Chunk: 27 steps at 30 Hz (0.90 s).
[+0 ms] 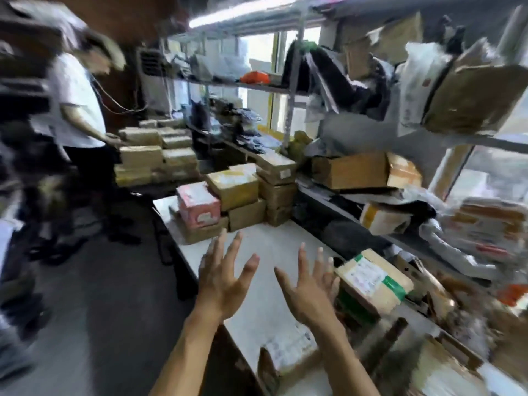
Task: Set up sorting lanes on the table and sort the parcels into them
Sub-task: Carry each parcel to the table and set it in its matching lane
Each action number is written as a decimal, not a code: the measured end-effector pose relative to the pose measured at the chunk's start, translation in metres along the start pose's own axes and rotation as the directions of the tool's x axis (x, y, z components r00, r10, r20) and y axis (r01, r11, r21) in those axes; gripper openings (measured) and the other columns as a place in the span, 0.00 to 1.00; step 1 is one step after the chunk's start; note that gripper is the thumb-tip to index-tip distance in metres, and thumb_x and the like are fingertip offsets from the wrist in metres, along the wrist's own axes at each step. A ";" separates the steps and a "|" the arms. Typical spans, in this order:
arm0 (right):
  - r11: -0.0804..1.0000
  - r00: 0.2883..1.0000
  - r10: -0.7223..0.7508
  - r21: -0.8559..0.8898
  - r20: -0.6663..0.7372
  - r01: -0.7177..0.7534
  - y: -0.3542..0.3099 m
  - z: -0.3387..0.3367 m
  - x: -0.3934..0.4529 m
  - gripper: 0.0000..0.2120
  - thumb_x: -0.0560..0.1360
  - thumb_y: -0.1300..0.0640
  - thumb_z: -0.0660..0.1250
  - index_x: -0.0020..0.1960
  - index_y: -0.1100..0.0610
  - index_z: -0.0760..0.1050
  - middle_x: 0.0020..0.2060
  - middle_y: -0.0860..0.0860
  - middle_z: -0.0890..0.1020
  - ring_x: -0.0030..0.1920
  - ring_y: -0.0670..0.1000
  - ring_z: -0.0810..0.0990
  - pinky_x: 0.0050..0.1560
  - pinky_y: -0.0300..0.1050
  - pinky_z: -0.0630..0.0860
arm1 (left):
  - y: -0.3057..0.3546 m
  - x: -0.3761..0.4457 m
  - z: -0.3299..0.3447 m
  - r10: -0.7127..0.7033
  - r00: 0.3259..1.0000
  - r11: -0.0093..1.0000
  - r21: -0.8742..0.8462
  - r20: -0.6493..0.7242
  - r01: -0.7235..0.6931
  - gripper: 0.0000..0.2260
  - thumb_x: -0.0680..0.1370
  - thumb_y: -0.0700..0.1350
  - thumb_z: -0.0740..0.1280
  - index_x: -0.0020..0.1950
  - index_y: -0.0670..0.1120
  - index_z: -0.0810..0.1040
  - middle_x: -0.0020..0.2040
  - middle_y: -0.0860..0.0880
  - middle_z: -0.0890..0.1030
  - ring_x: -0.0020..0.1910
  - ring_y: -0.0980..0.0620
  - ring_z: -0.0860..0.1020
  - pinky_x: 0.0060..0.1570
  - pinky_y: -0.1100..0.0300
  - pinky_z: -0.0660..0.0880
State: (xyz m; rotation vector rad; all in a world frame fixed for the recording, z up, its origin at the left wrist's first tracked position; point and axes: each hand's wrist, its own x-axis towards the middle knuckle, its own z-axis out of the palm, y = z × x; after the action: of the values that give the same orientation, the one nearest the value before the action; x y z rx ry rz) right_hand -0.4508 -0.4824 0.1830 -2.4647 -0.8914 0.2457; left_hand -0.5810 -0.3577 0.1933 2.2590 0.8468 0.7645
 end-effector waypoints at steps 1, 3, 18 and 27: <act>1.000 1.000 -0.007 -0.010 0.009 0.007 -0.022 0.012 0.017 0.39 0.78 0.26 0.45 0.81 0.39 0.32 0.79 0.50 0.27 0.78 0.56 0.25 0.78 0.62 0.31 | -0.022 0.018 -0.015 -0.008 1.000 1.000 0.020 -0.026 0.009 0.39 0.70 0.78 0.42 0.79 0.66 0.49 0.81 0.60 0.37 0.79 0.59 0.37 0.78 0.45 0.40; 0.998 0.999 -0.008 -0.066 0.033 0.010 -0.058 0.031 0.049 0.39 0.78 0.26 0.45 0.81 0.39 0.32 0.80 0.50 0.28 0.79 0.57 0.27 0.79 0.62 0.34 | -0.061 0.049 -0.038 -0.046 0.997 0.997 0.063 -0.055 0.050 0.37 0.71 0.77 0.42 0.79 0.67 0.42 0.78 0.62 0.30 0.75 0.61 0.30 0.76 0.46 0.34; 0.938 0.972 -0.142 -0.289 0.186 0.192 -0.205 0.156 0.239 0.43 0.71 0.22 0.34 0.80 0.39 0.28 0.80 0.50 0.29 0.79 0.56 0.26 0.75 0.66 0.29 | -0.256 0.216 -0.119 -0.309 0.949 0.878 0.363 -0.066 0.311 0.28 0.83 0.62 0.46 0.81 0.59 0.38 0.80 0.56 0.32 0.80 0.52 0.33 0.77 0.46 0.34; 0.918 0.960 -0.259 -0.280 0.109 0.279 -0.252 0.193 0.384 0.55 0.54 0.19 0.17 0.79 0.40 0.27 0.81 0.51 0.31 0.79 0.55 0.27 0.72 0.58 0.23 | -0.330 0.382 -0.138 -0.240 0.970 0.822 0.525 -0.031 0.220 0.29 0.83 0.61 0.46 0.81 0.60 0.36 0.80 0.57 0.31 0.79 0.53 0.33 0.78 0.46 0.35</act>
State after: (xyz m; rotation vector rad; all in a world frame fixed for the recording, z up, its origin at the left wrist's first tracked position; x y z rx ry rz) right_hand -0.3569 0.0061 0.1486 -2.5694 -1.3712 0.1086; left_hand -0.5563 0.1640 0.1678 2.5532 1.4241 0.4031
